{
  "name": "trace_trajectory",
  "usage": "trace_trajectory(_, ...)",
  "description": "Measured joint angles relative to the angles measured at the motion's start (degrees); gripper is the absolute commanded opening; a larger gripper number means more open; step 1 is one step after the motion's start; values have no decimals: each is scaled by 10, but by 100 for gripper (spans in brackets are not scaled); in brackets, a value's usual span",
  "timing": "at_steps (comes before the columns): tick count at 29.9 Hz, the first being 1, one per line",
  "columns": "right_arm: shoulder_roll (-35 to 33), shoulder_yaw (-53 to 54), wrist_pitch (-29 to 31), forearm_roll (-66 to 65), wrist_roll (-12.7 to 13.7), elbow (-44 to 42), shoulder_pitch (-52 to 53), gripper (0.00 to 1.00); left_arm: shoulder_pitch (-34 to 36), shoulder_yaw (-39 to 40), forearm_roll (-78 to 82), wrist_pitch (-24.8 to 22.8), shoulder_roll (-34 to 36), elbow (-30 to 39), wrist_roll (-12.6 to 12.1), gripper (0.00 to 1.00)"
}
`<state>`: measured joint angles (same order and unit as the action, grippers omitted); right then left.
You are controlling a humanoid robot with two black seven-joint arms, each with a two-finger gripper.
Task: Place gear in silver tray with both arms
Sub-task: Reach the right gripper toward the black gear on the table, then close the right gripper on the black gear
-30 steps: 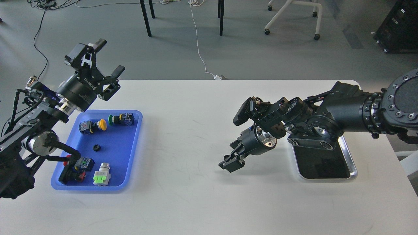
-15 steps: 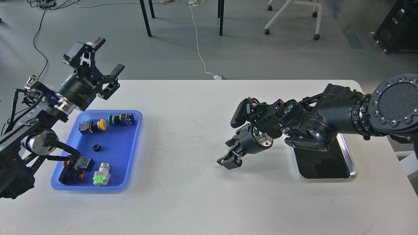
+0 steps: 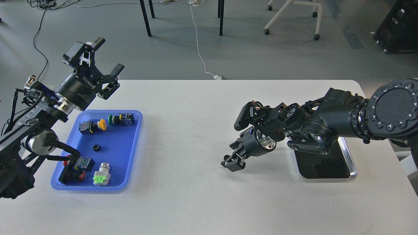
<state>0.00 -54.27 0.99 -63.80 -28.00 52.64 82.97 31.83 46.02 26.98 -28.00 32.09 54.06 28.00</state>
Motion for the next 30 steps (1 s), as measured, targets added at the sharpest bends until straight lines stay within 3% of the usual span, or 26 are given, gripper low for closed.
trace_trajectory(21,0,-6,-6,8,0,0,-4,43,0,0,0,0,0,0,0,98)
trace_trajectory(24,0,-13,-6,8,0,-2,-4,33,0,0,0,0,0,0,0,98)
trace_trajectory(30,0,-18,-6,9,0,-7,-4,22,0,0,0,0,0,0,0,98)
